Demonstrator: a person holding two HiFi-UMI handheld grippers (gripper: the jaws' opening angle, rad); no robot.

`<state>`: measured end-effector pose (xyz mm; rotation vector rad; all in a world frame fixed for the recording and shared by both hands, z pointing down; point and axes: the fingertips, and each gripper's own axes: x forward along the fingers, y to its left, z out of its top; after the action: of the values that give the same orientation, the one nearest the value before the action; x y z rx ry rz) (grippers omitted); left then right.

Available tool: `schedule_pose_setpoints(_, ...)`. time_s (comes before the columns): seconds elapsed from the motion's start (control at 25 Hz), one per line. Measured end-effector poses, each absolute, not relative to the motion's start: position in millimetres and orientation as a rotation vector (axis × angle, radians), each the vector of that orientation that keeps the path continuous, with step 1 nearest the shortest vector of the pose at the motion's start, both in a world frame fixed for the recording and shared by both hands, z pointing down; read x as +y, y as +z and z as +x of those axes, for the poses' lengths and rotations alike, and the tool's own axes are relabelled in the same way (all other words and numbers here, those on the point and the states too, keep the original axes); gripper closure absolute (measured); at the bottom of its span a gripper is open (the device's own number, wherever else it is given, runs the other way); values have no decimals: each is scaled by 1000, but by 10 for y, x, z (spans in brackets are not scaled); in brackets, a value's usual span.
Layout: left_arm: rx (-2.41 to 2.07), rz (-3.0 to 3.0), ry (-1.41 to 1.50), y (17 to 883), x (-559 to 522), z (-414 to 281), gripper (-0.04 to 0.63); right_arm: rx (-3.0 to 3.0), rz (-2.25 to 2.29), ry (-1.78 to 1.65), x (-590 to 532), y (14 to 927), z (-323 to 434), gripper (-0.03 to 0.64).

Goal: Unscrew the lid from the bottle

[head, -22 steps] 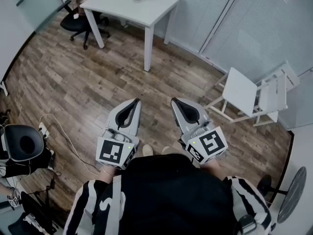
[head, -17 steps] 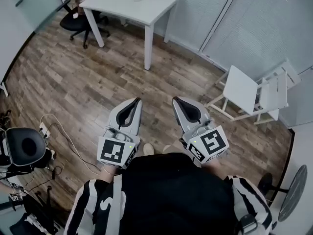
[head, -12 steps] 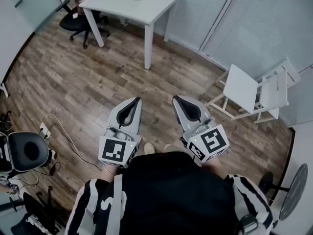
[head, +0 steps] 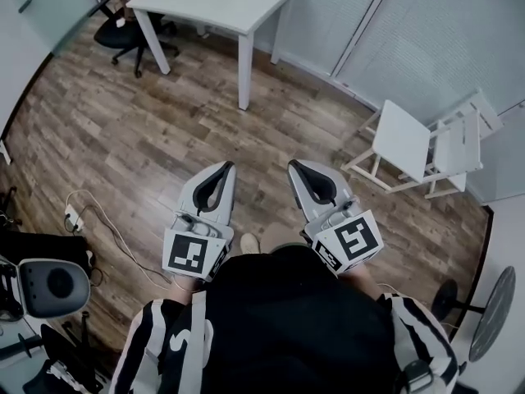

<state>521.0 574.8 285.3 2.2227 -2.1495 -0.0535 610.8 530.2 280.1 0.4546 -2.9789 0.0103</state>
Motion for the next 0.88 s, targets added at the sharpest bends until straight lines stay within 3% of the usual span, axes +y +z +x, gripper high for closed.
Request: schedule_pose_setpoints(0.88,-2194,2160,39,2955,5204,4648,595,-2995,401,41,4724,2863,5533,617)
